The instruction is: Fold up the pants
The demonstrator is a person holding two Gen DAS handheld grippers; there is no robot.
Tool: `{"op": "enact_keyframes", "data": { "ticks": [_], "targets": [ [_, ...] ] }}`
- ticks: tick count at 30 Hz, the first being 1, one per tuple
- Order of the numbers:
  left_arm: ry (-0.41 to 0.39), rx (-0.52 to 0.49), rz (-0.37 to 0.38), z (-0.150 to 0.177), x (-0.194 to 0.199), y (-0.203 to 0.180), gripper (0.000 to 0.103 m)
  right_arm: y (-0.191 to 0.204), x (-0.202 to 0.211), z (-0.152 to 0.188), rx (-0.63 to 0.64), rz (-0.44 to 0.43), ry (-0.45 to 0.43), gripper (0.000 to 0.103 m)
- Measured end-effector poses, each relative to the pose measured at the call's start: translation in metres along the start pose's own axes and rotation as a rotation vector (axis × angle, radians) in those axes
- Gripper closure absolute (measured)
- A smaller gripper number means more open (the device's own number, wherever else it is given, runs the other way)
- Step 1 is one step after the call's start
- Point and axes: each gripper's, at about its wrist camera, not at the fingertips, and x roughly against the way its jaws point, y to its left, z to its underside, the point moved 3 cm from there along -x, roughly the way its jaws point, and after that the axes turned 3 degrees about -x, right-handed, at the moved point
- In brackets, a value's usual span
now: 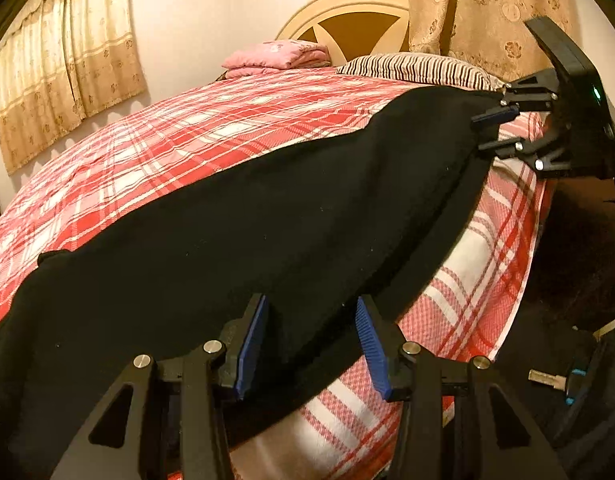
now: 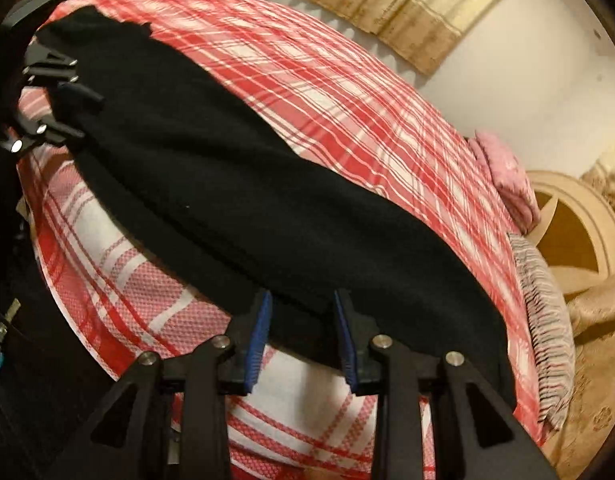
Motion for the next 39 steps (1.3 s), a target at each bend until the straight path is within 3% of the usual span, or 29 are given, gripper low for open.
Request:
{"op": "enact_keyframes", "data": {
  "ticks": [8,10,11,21,31,35,38,39],
  "targets": [
    [-0.012,0.046,0.036,0.001,0.000,0.004,0.056,0.027,-0.009,-0.007,0.210,0.155,-0.042,0.071],
    [-0.018,0.064,0.047,0.001,0.002,0.005,0.056,0.029,-0.013,-0.009,0.235,0.168,-0.055,0.093],
    [-0.022,0.071,0.054,0.001,0.004,0.006,0.056,0.028,-0.013,-0.009,0.228,0.160,-0.057,0.096],
    [-0.021,0.097,0.058,0.008,0.014,0.012,0.056,0.029,0.005,-0.004,0.207,0.189,-0.100,0.099],
    [-0.027,0.103,0.058,0.010,0.020,0.011,0.056,0.037,-0.002,0.008,0.194,0.172,-0.071,0.098],
    [-0.028,0.092,0.048,0.006,0.018,0.011,0.056,0.026,0.012,0.009,0.113,0.118,-0.077,0.098],
    [-0.020,0.058,0.051,-0.001,0.009,0.003,0.056,0.004,0.019,0.013,0.045,0.165,-0.087,0.081],
    [-0.020,0.045,0.056,-0.004,0.006,0.000,0.056,-0.003,0.020,0.015,0.026,0.185,-0.084,0.070]
  ]
}}
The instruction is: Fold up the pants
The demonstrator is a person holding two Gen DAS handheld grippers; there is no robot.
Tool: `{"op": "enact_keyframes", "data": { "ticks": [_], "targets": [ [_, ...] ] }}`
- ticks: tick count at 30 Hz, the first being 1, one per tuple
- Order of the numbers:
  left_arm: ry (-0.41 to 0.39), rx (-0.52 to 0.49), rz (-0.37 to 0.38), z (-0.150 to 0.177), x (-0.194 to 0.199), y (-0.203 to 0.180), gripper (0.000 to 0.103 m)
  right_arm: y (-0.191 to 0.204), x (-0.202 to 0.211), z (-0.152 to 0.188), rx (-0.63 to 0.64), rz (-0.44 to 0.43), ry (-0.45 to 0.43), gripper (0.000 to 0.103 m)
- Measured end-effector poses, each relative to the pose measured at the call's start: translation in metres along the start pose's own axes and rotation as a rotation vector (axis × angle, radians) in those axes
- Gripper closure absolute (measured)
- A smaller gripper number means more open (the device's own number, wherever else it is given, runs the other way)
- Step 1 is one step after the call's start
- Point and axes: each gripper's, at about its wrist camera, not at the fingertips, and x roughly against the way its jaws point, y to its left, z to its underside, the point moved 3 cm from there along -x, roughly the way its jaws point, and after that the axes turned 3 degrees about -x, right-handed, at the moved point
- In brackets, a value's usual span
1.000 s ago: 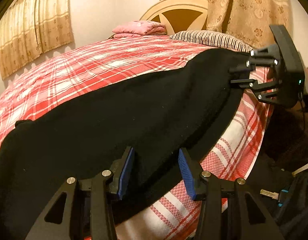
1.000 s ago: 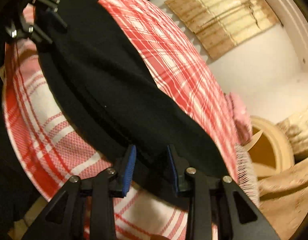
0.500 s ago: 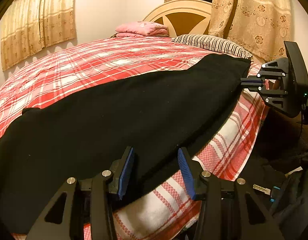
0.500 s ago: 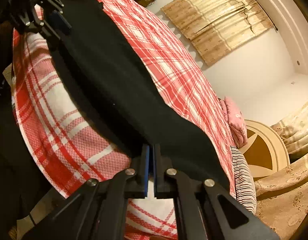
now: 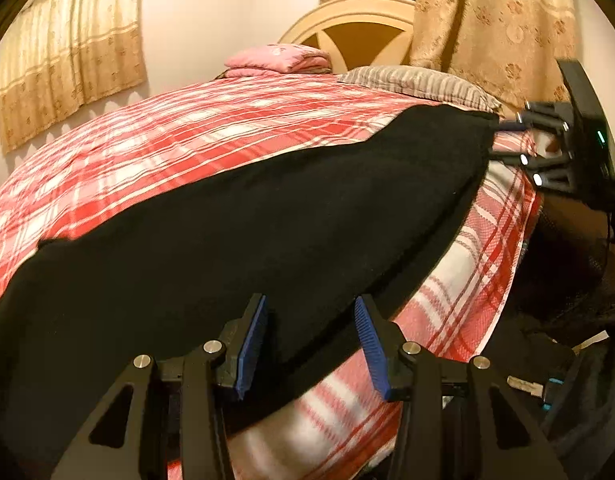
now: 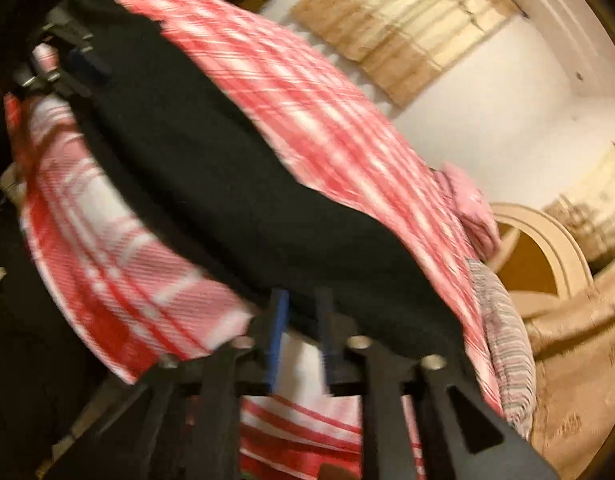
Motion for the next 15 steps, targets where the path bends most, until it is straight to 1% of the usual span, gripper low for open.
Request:
{"op": "enact_keyframes", "data": {
  "ticks": [1,2,4,5,7,8,9,10,11,12,13,15],
  "targets": [
    [-0.001,-0.011,0.005,-0.003,-0.003,-0.003,0.056,-0.008,-0.001,0.002,-0.023,0.021,0.006,0.062],
    [-0.003,-0.021,0.011,-0.007,-0.006,-0.007,0.056,-0.023,-0.002,0.006,-0.068,0.047,0.016,0.060],
    [-0.005,-0.042,0.033,-0.015,-0.013,-0.017,0.056,-0.046,-0.006,0.011,-0.154,0.060,0.034,0.059],
    [-0.003,-0.053,0.037,-0.016,-0.015,-0.020,0.056,-0.065,-0.011,0.014,-0.228,0.047,0.047,0.059],
    [0.020,-0.089,0.047,-0.018,-0.024,-0.030,0.056,-0.078,-0.015,0.016,-0.294,0.007,0.058,0.058],
    [0.024,-0.098,0.045,-0.017,-0.027,-0.032,0.056,-0.076,-0.018,0.015,-0.282,-0.034,0.065,0.058],
    [0.029,-0.105,0.039,-0.017,-0.030,-0.033,0.056,-0.071,-0.020,0.014,-0.247,-0.047,0.066,0.058],
    [0.032,-0.100,0.042,-0.016,-0.031,-0.032,0.056,-0.062,-0.020,0.011,-0.191,-0.046,0.060,0.058],
    [0.033,-0.076,0.060,-0.015,-0.031,-0.029,0.056,-0.055,-0.022,0.012,-0.168,-0.042,0.063,0.058],
    [0.031,-0.056,0.074,-0.014,-0.030,-0.027,0.056,-0.052,-0.027,0.013,-0.168,-0.052,0.078,0.059],
    [0.030,-0.036,0.088,-0.013,-0.028,-0.025,0.056,-0.052,-0.029,0.014,-0.177,-0.059,0.082,0.065],
    [0.034,-0.019,0.098,-0.010,-0.021,-0.023,0.056,-0.055,-0.032,0.016,-0.240,-0.123,0.117,0.069]
  ]
}}
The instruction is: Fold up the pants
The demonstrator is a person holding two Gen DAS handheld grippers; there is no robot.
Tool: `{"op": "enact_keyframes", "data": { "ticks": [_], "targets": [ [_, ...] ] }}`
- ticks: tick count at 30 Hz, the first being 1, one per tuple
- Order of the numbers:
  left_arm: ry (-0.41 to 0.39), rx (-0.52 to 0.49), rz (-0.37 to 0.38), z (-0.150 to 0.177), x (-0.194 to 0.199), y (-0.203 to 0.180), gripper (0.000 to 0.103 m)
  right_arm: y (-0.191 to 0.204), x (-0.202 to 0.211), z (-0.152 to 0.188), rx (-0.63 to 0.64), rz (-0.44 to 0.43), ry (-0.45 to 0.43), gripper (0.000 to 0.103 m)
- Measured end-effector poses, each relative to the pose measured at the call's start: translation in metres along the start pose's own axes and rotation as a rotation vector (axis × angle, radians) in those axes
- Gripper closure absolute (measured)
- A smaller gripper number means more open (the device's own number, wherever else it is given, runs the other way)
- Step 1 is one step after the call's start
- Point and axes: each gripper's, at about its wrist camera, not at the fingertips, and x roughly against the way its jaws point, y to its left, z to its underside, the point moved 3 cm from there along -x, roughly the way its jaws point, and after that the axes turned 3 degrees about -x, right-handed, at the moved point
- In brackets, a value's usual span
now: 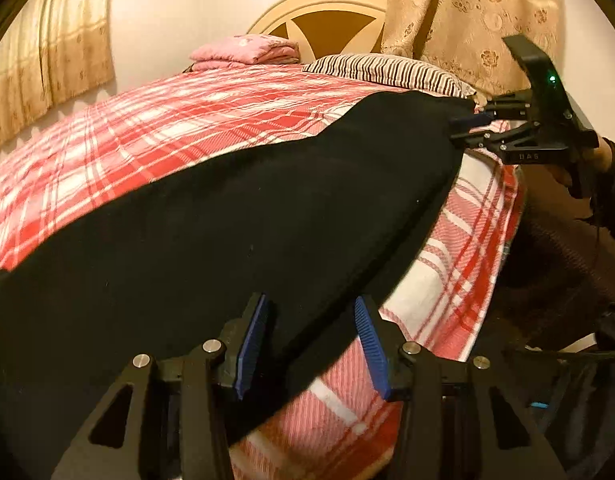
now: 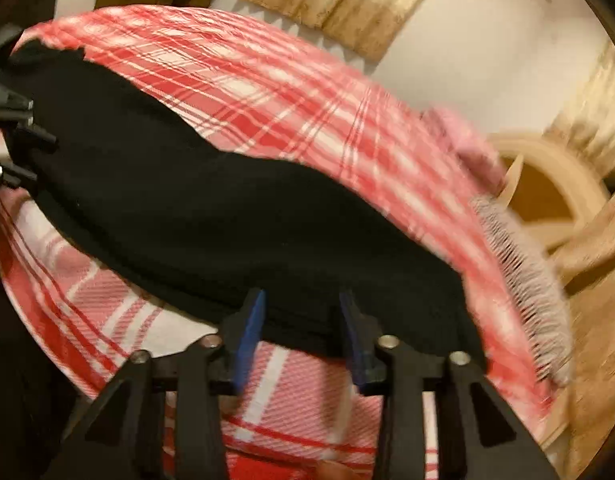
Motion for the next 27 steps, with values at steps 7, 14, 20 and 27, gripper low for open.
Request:
{"op": "enact_keyframes", "data": {
  "ticks": [7,14,20,27],
  "targets": [
    [-0.073,0.080,-0.262,0.019,0.080,0.058,0.047,0.000,0.015,0.011,-0.006,-0.014,0.061,0.065],
    [-0.035,0.379,-0.753,0.095,0.193,0.224,0.033,-0.029,0.029,-0.016,-0.190,-0.041,-0.069,0.036],
    [-0.096,0.676,-0.640,0.151,0.227,0.299,0.033,-0.047,0.009,-0.019,-0.329,-0.069,-0.076,0.036],
    [-0.074,0.627,-0.569,0.135,0.187,0.284,0.033,-0.030,0.008,-0.018,-0.334,-0.095,-0.089,0.036]
  ]
}}
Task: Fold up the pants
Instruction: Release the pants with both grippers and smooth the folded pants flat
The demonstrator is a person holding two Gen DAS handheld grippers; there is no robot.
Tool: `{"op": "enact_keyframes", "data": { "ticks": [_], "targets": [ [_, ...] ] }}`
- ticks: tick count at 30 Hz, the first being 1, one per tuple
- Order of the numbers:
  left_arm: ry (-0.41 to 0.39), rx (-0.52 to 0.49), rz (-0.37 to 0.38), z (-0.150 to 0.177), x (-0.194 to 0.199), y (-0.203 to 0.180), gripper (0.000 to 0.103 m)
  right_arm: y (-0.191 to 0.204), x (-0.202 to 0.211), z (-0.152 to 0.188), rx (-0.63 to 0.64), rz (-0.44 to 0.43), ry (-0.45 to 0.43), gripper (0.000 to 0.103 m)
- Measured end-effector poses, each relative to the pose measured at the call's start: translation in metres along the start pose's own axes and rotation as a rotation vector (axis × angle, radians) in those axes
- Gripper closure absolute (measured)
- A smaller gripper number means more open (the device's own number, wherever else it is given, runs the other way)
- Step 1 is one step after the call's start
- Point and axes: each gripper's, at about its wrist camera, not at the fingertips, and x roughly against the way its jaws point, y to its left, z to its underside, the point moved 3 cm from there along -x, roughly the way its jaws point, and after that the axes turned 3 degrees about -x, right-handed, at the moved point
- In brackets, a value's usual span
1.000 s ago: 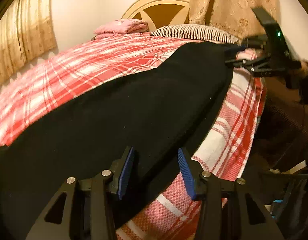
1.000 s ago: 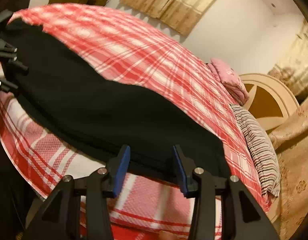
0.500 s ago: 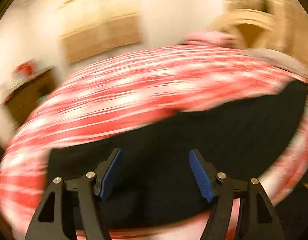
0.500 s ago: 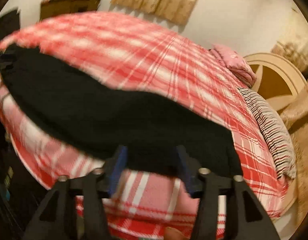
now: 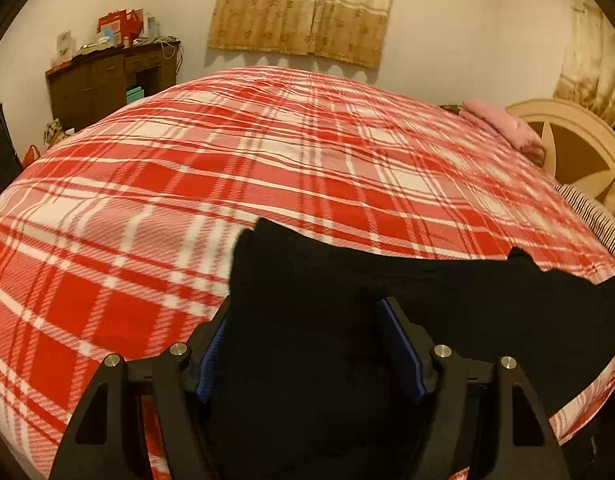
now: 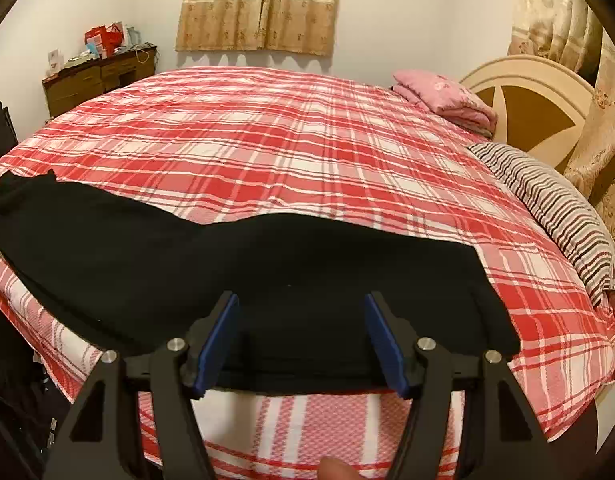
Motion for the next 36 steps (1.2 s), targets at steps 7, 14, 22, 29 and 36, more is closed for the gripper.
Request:
{"op": "enact_keyframes", "data": {
  "ticks": [7,14,22,29,36],
  "targets": [
    [0.017,-0.039,-0.024,-0.013,0.006,-0.003,0.081,0.005,-0.002,0.004,-0.003,-0.008,-0.004,0.036],
    [-0.050,0.159,-0.025,-0.032,0.020,0.040,0.082,0.011,0.002,0.004,-0.017,-0.022,-0.027,0.036],
    [-0.002,0.223,-0.065,-0.024,0.019,0.077,0.080,0.013,0.003,0.005,-0.034,-0.027,-0.036,0.036],
    [-0.030,0.194,-0.118,-0.021,0.027,0.070,0.058,-0.017,0.006,0.001,-0.156,0.000,-0.049,0.028],
    [-0.128,0.088,-0.288,-0.017,0.064,0.056,0.047,-0.026,-0.005,0.019,-0.105,0.024,0.030,0.029]
  ]
}}
